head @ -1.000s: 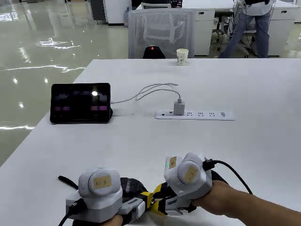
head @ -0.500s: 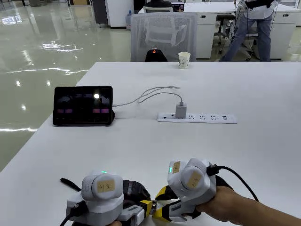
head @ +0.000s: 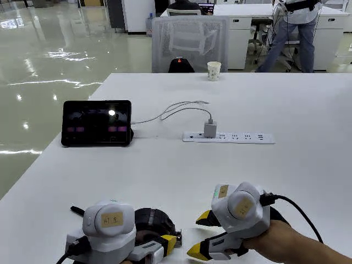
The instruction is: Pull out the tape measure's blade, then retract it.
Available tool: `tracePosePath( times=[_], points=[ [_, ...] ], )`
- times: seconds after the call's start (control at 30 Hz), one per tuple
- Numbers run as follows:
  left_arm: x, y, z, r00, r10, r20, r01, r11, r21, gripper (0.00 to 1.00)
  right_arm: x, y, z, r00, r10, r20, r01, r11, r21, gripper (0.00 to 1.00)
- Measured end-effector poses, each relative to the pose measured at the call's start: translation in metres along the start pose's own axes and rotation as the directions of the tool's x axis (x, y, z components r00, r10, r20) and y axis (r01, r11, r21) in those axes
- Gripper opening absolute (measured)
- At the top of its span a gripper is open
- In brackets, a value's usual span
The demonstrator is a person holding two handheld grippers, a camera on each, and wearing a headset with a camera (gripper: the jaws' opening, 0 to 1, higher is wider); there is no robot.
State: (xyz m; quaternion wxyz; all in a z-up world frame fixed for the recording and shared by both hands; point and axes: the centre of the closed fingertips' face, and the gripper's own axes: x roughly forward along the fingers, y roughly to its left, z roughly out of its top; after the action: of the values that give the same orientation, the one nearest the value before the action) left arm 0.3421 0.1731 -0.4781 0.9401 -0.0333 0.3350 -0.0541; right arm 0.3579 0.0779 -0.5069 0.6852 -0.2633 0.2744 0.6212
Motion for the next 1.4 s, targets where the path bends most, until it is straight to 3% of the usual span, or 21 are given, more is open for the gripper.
tracePosePath(
  times=[0.7, 0.97, 1.4],
  points=[
    [-0.022, -0.008, -0.005, 0.9962, -0.08, 0.035, 0.078, 0.995, 0.067, 0.84, -0.055, -0.001, -0.032, 0.9912, -0.13, 0.024, 0.125, 0.98, 0.153, 0.59],
    [-0.032, -0.009, -0.005, 0.9936, -0.095, 0.061, 0.09, 0.992, 0.083, 0.88, -0.076, 0.001, -0.044, 0.98, -0.193, 0.05, 0.178, 0.961, 0.212, 0.68],
    [-0.042, -0.013, -0.012, 0.9902, -0.129, 0.053, 0.12, 0.981, 0.149, 0.91, -0.101, 0.015, -0.054, 0.9669, -0.246, 0.067, 0.22, 0.938, 0.268, 0.78]
  ],
)
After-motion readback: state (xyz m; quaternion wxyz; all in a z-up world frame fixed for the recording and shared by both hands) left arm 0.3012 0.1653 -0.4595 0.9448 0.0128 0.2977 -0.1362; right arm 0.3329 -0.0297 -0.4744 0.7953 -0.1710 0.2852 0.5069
